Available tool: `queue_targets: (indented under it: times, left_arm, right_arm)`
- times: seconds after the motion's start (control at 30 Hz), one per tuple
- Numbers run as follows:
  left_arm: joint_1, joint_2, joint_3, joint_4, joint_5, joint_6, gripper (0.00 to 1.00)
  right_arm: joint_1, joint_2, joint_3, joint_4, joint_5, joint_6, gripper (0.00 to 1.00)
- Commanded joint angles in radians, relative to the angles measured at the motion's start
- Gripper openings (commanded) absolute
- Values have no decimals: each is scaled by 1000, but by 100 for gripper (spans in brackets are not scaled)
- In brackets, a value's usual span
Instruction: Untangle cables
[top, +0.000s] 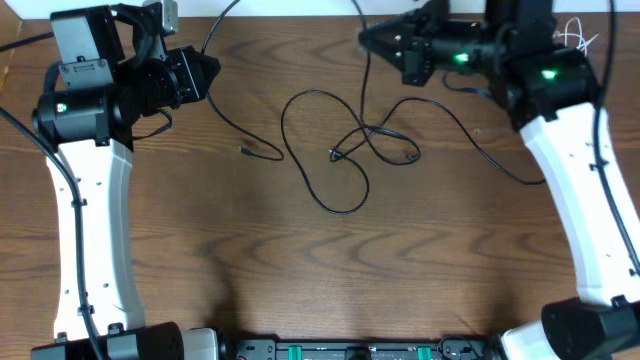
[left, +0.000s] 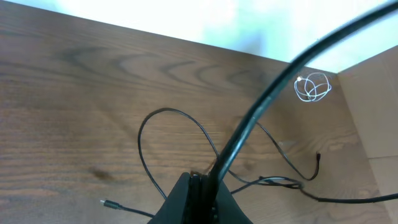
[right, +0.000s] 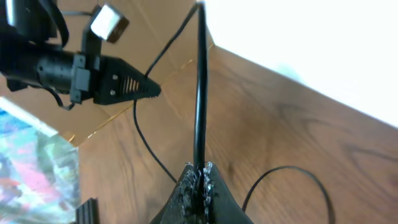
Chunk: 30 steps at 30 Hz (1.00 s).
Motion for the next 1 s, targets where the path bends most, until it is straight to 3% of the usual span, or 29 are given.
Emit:
queue_targets:
  times: [0.0,0.47,0.7,0.97]
  left_arm:
    - [2,6,-6,-2,-8,10,7]
    - [2,6,-6,-2,-8,10,7]
    - [2,6,-6,-2,-8,10,7]
    - [2,6,-6,-2,-9,10,7]
  right_arm:
    - [-35,-56,10,3,38,2,1]
    - [-115,-268,10,139,225,9,1]
    - [-115,-261,9,12,348,9,1]
    - [-113,-105,9,-166,350,9,1]
